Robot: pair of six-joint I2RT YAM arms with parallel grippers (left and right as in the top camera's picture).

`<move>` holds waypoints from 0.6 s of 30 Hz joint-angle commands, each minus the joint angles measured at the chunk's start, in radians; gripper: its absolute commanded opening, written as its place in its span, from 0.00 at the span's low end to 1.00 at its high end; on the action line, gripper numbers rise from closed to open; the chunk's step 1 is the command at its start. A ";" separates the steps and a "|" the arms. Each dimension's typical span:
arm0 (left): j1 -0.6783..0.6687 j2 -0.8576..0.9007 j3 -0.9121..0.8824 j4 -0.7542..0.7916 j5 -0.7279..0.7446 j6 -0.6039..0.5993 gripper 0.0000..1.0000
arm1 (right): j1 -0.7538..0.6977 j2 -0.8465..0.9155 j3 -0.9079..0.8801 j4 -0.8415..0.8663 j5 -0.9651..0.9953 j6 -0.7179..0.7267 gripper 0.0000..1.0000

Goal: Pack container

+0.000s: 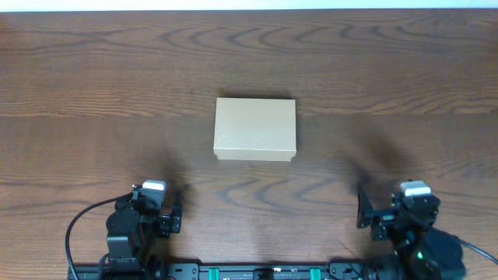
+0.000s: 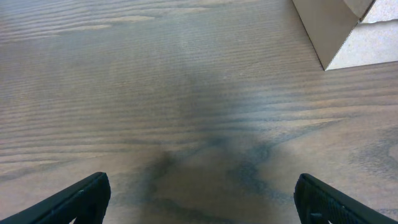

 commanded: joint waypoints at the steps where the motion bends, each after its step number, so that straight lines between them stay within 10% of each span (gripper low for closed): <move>1: 0.003 -0.006 -0.018 -0.003 0.014 0.006 0.95 | -0.053 0.003 -0.080 0.047 -0.038 -0.008 0.99; 18: 0.003 -0.006 -0.018 -0.003 0.014 0.006 0.95 | -0.143 -0.022 -0.287 0.102 -0.067 0.056 0.99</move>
